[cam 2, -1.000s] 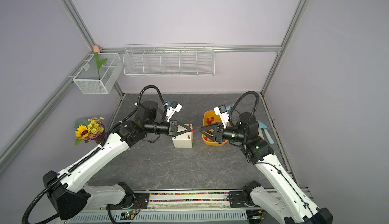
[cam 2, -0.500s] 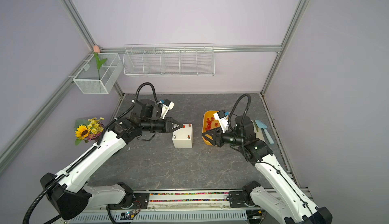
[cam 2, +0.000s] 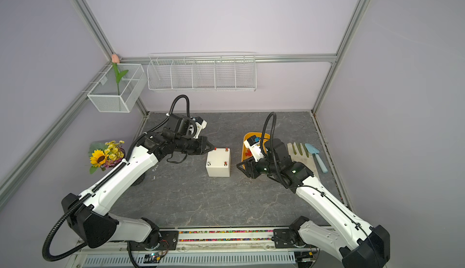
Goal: Cover the protruding screws with screw protection sleeves
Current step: Attach the screw protection sleeve to the screw.
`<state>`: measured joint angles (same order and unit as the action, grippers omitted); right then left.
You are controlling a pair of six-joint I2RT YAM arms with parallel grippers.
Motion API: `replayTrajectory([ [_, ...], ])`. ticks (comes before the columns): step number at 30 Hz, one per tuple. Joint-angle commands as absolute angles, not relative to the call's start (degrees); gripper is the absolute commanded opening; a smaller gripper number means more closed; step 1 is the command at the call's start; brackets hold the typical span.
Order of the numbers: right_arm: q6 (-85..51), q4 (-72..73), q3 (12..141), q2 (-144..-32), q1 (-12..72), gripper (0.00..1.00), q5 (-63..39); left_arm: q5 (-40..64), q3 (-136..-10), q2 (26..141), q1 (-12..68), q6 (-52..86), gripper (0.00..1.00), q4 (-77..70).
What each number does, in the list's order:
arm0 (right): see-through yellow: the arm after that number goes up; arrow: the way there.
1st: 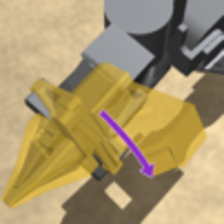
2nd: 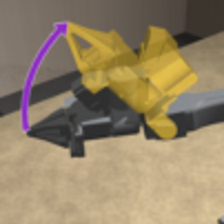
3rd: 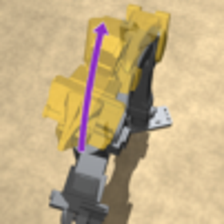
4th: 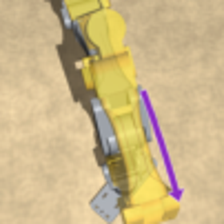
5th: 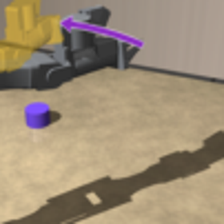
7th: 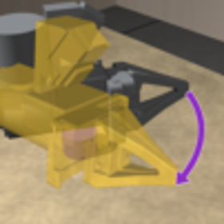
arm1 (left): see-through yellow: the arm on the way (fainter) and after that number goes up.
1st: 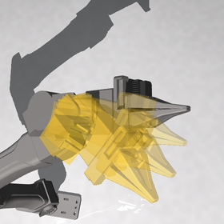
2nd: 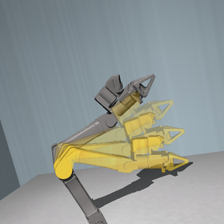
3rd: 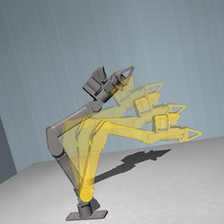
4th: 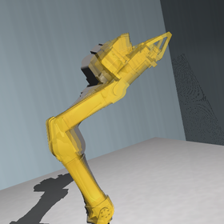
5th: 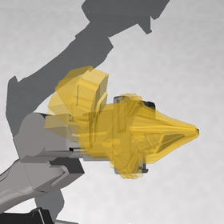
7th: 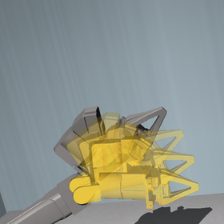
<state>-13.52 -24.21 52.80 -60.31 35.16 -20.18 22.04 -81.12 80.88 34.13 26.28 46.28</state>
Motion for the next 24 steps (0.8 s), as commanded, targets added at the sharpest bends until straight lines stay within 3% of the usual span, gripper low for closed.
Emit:
replayTrajectory([
  [1, -11.61, -23.64, 54.96, -61.88, 36.69, 0.49, -16.95, 17.68, -84.17, 81.93, 33.43, 23.98, 0.06, 51.25],
  [15, -9.8, -24.7, 58.6, -67.03, 42.11, 0.48, -10.75, 7.47, -91.75, 90.21, 32.34, 19.69, 0.06, 59.96],
  [24, -9.2, -25.05, 59.89, -69.14, 43.81, 0.49, -7.85, 6.02, -100.02, 98.78, 32.3, 17.38, 0.06, 65.73],
])
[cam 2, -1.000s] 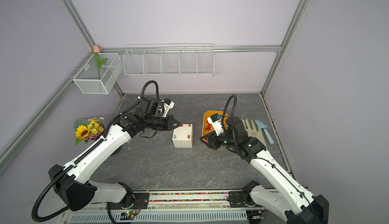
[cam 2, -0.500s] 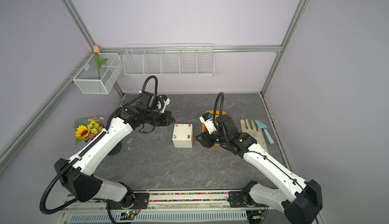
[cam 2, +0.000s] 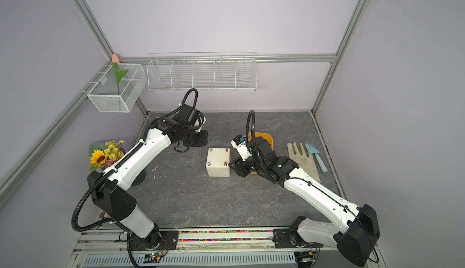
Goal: Cover the protruding screws with screw protection sleeves
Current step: Attach the screw protection sleeve to the screw.
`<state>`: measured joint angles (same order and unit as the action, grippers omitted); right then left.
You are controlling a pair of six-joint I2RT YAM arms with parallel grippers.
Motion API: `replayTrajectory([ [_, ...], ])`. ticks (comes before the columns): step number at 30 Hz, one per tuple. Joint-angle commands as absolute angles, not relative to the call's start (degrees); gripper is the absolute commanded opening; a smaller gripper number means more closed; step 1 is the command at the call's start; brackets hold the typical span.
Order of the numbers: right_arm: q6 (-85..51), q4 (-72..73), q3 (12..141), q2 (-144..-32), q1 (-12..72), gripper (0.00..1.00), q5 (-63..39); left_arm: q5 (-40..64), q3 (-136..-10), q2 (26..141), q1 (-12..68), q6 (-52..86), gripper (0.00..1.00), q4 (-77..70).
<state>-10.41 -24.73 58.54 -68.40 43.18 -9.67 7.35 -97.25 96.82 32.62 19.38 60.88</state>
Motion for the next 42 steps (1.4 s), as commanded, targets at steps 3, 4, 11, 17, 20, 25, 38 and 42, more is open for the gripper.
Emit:
replayTrajectory([
  [3, -9.25, -24.88, 60.28, -69.73, 43.87, 0.48, -7.15, 5.92, -100.94, 100.65, 32.31, 16.96, 0.06, 65.72],
  [4, -9.17, -24.76, 60.51, -69.93, 43.93, 0.48, -7.03, 5.72, -101.22, 101.24, 32.28, 16.92, 0.06, 65.66],
  [11, -9.17, -24.7, 61.08, -71.53, 44.01, 0.48, -6.87, 6.29, -102.63, 104.34, 32.09, 16.3, 0.06, 66.02],
  [17, -9.24, -24.48, 60.73, -71.51, 44.2, 0.48, -6.94, 5.63, -103.69, 106.23, 31.99, 15.63, 0.06, 66.91],
  [20, -9.37, -24.43, 60.64, -71.45, 44.24, 0.48, -6.86, 5.42, -104.38, 106.96, 31.99, 15.45, 0.06, 67.14],
  [25, -9.49, -24.43, 60.56, -71.26, 44.47, 0.48, -6.85, 4.77, -105.47, 107.95, 32.01, 15.23, 0.06, 67.9],
  [38, -9.52, -24.79, 60.42, -70.05, 44.57, 0.48, -6.18, 5.69, -105.2, 109.33, 31.99, 15.12, 0.06, 67.77],
  [42, -9.46, -24.93, 60.31, -69.72, 44.61, 0.48, -6.06, 5.98, -105.29, 109.92, 31.99, 14.98, 0.06, 67.85],
])
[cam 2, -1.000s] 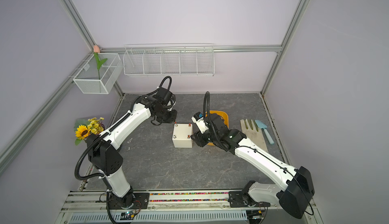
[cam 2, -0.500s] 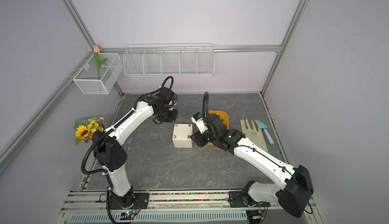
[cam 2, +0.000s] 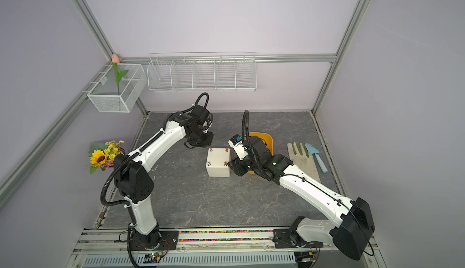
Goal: Cover the protruding screws with screw protection sleeves
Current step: Attach the screw protection sleeve to the screw.
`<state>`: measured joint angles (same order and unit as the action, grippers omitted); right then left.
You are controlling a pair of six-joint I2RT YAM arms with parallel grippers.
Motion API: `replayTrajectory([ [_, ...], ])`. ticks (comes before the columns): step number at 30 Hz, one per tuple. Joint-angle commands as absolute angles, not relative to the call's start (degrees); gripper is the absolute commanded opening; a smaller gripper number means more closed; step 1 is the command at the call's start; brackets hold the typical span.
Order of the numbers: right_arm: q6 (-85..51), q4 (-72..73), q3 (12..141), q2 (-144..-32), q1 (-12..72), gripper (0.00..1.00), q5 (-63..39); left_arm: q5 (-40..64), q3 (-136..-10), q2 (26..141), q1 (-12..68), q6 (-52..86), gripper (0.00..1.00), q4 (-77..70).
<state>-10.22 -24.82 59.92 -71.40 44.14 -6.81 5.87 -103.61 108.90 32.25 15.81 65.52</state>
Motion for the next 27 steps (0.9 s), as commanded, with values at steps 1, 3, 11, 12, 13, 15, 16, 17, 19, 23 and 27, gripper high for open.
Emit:
replayTrajectory([
  [1, -9.49, -24.94, 60.29, -69.78, 44.62, 0.48, -6.05, 5.98, -105.28, 109.95, 31.99, 15.07, 0.06, 67.85],
  [3, -9.36, -24.96, 60.29, -69.7, 44.58, 0.48, -6.02, 5.98, -105.38, 110.03, 31.99, 15.07, 0.06, 67.85],
  [11, -9.26, -25.1, 60.3, -69.19, 44.64, 0.48, -5.82, 6.41, -105.56, 110.61, 31.99, 15.05, 0.06, 67.76],
  [12, -9.25, -25.1, 60.29, -69.1, 44.59, 0.48, -5.76, 6.27, -105.56, 110.58, 32.01, 15.06, 0.06, 67.76],
  [13, -9.27, -25.14, 60.29, -69.02, 44.64, 0.48, -5.73, 6.24, -105.56, 110.54, 31.99, 15.02, 0.06, 67.68],
  [15, -9.24, -25.22, 60.25, -68.95, 44.57, 0.48, -5.75, 6.29, -105.72, 110.54, 32.01, 14.98, 0.06, 67.65],
  [16, -9.29, -25.22, 60.21, -68.91, 44.57, 0.48, -5.74, 6.27, -105.82, 110.6, 31.99, 15.02, 0.06, 67.7],
  [17, -9.3, -25.21, 60.21, -68.74, 44.63, 0.48, -5.71, 6.24, -105.89, 110.63, 31.99, 15.02, 0.06, 67.68],
  [19, -9.31, -25.22, 60.21, -68.76, 44.56, 0.48, -5.82, 6.31, -105.97, 110.67, 31.99, 15.05, 0.06, 67.68],
  [23, -9.27, -25.14, 60.12, -68.64, 44.58, 0.48, -5.89, 6.17, -106.32, 110.89, 32.0, 15.13, 0.06, 67.81],
  [27, -9.15, -25.18, 60.12, -68.46, 44.61, 0.48, -5.93, 6.08, -106.87, 111.31, 31.99, 15.12, 0.06, 68.03],
])
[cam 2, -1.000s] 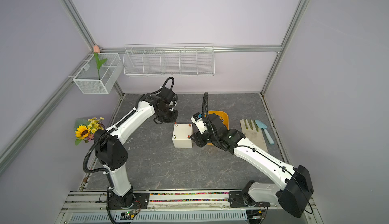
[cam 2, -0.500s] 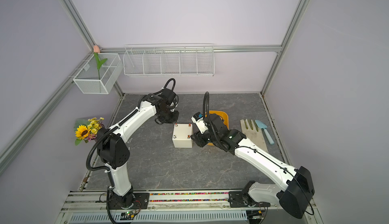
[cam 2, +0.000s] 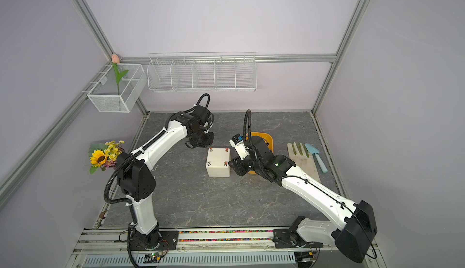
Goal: Cover the protruding screws with screw protection sleeves
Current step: Attach the screw protection sleeve to the screw.
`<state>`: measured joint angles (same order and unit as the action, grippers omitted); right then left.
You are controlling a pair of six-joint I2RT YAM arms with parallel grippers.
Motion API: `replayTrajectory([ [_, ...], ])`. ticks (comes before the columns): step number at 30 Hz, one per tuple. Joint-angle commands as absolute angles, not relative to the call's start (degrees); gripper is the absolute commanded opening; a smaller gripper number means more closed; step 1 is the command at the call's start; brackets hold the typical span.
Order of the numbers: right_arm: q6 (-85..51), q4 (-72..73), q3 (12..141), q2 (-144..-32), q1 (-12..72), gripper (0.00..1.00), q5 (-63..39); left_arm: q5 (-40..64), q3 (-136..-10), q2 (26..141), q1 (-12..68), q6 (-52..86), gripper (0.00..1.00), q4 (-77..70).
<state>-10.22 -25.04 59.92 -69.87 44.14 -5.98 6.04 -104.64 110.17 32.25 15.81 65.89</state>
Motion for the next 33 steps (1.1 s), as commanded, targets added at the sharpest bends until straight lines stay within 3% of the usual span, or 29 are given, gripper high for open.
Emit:
replayTrajectory([
  [1, -9.2, -25.22, 60.12, -68.42, 44.61, 0.48, -5.89, 6.2, -106.97, 111.42, 31.99, 15.12, 0.06, 68.12],
  [33, -9.15, -24.7, 59.55, -68.47, 44.58, 0.47, -6.15, 6.07, -106.73, 110.86, 31.99, 14.5, 0.05, 69.26],
])
